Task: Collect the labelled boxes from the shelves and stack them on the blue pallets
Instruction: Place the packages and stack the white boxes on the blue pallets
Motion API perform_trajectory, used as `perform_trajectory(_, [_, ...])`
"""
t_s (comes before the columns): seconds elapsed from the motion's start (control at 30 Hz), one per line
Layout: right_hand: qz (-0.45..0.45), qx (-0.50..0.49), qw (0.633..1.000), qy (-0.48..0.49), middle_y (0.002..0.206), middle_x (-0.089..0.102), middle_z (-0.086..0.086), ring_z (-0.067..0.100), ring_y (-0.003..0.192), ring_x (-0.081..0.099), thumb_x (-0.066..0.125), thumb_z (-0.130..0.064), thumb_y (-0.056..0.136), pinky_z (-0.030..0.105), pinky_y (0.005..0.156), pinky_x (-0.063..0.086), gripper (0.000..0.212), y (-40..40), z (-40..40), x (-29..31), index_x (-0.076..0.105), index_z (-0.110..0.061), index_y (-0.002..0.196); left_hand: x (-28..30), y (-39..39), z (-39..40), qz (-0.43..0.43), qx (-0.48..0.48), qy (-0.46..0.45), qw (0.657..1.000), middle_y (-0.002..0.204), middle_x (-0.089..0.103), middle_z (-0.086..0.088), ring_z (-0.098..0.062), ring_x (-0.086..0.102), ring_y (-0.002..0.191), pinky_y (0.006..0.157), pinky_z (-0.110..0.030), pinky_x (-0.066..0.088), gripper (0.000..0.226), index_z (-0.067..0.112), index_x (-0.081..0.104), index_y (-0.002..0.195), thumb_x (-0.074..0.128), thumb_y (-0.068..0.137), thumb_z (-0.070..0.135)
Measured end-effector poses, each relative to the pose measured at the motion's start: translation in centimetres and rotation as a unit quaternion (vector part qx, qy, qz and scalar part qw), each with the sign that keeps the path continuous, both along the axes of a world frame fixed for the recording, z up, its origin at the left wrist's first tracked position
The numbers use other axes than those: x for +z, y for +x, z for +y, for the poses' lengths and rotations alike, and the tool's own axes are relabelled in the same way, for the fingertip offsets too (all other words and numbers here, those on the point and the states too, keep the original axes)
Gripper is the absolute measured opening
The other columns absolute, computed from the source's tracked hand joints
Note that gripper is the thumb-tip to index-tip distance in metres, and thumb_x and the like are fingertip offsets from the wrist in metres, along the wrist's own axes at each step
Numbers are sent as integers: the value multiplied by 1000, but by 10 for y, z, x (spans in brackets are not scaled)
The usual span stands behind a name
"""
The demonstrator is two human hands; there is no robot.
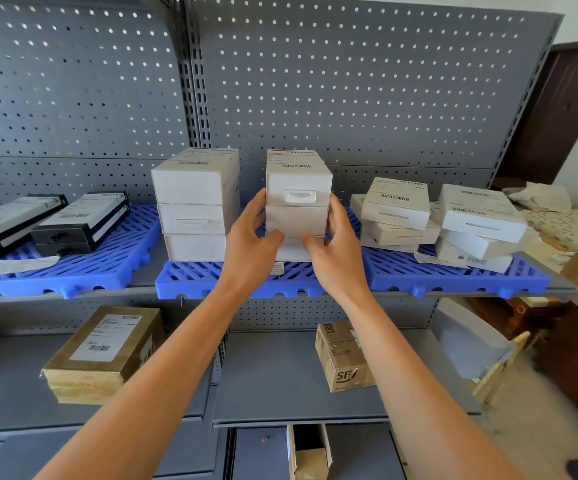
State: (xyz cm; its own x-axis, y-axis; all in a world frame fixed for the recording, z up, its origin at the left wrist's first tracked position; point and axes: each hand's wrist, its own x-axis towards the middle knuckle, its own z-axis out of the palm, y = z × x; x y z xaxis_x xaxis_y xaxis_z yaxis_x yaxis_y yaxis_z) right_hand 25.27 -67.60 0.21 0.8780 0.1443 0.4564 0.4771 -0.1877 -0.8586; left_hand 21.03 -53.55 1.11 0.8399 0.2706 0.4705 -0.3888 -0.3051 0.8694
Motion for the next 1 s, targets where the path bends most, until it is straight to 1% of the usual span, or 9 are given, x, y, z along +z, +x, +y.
perform_trajectory(0.23, [6,1,1000,-23,138,56,-14,-4,120,53,60,-7,92,28,103,50,76,-6,-3,3,26,-33,154,-1,-7,-2,6,-3,13,1000,139,59,14,-6,54,129,107,-40,50,70,30,41,151,53,90,-3])
perform_trajectory(0.43, [13,-18,999,-48,130,50,-18,-40,94,35,57,-5,95,-8,76,34,63,-24,-14,3,35,-24,151,-7,-18,1,23,7,23,999,141,57,17,-10,50,134,108,-45,48,63,36,44,148,56,90,13])
perform_trajectory(0.5, [9,-33,997,-72,139,47,-16,-32,112,37,57,-9,97,-5,86,31,58,-35,-18,4,38,-24,150,-8,-24,2,26,8,19,999,141,56,19,-10,48,136,110,-44,46,60,37,46,146,57,93,13])
perform_trajectory(0.57, [12,-47,995,-93,158,36,-8,-2,141,32,58,-18,99,12,106,30,58,-47,-23,5,36,-27,152,-9,-31,2,21,7,9,1000,141,56,17,-8,47,136,111,-39,45,56,33,49,145,58,95,9])
perform_trajectory(0.73, [38,-90,989,-106,161,32,-5,13,146,32,57,-24,99,39,118,32,54,-77,-40,2,40,-28,150,-15,-53,-5,14,7,7,1000,140,57,12,-3,50,130,87,-2,41,49,28,52,143,58,98,12])
perform_trajectory(0.8, [52,-109,986,-118,155,41,-5,6,131,49,56,-24,99,31,109,42,53,-91,-49,-1,41,-28,149,-18,-62,-12,14,-11,7,1000,137,58,11,-4,53,127,81,0,39,45,28,54,141,58,98,13])
perform_trajectory(0.87, [65,-131,981,-127,141,53,-2,2,77,63,56,-24,99,9,74,47,52,-105,-59,-4,41,-29,149,-22,-70,-21,15,-39,10,999,135,60,9,-4,54,126,80,-1,43,43,26,56,139,59,99,13])
perform_trajectory(0.9, [73,-143,978,-130,139,53,-2,11,65,60,56,-23,100,4,63,43,53,-112,-63,-5,40,-28,149,-24,-74,-26,20,-52,11,998,134,60,8,-4,54,126,82,-4,44,42,27,56,139,59,99,14])
perform_trajectory(1.0, [78,-171,973,-134,156,38,-7,12,111,53,56,-22,100,-6,82,31,55,-132,-77,-7,38,-26,152,-28,-84,-42,35,-80,27,996,133,60,10,-1,53,125,86,-8,43,41,28,56,139,59,99,18])
